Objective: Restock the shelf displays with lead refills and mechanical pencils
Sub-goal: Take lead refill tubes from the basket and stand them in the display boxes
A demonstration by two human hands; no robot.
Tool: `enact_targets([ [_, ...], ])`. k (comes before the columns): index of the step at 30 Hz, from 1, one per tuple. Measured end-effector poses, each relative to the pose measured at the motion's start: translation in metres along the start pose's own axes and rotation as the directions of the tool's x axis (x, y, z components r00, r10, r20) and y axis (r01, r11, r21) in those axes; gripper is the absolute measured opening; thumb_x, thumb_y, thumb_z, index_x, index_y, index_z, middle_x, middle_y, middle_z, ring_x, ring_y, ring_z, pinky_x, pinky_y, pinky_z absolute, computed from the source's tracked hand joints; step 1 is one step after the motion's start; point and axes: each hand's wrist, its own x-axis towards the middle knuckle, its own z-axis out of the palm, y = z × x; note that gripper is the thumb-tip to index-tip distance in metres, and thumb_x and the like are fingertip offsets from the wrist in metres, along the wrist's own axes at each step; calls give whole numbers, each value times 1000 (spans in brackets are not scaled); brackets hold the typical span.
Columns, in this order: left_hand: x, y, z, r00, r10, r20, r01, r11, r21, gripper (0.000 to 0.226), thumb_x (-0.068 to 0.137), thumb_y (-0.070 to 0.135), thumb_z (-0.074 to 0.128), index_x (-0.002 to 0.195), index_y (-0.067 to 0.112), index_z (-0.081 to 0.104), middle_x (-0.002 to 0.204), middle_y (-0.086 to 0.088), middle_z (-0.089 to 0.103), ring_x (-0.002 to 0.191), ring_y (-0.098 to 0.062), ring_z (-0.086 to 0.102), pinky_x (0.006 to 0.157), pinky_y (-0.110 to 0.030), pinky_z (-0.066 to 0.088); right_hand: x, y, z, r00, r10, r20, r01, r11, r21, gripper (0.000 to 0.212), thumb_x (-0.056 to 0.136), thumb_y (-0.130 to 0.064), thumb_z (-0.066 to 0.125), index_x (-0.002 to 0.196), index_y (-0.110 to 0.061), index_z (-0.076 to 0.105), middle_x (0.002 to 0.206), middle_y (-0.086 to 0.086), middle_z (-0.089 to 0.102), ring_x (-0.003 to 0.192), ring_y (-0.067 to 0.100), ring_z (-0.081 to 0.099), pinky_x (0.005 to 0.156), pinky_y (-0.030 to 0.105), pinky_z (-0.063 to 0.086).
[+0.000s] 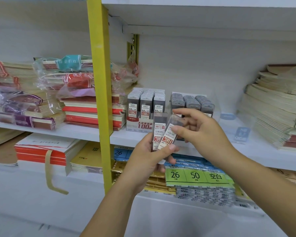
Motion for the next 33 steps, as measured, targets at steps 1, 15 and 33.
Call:
enact_targets([
  [1,0,0,-2,1000,-2,10,3,999,-41,34,87,25,75,117,38,65,111,-3,76,85,-15,74,53,-19,53,-2,1,0,999,-12,-39,13,999,33,35,84,-15,73,114,-31,64,86,0,72,76,12,68,61,19,51],
  [15,-6,10,-30,988,118,-97,-105,986,127,24,92,24,73,114,26,63,84,-4,75,60,-10,60,46,-20,44,-14,-4,5,972,90,218,-49,981,-190,24,77,-24,79,95,-33,65,89,-14,69,80,6,66,75,30,57],
  [33,-4,15,-52,989,30,-147,-14,993,114,26,107,20,43,130,34,46,101,2,75,74,-11,69,51,-23,49,73,-50,5,934,-358,25,339,859,-384,44,87,-11,66,92,-45,39,89,-9,61,72,2,61,62,11,48],
])
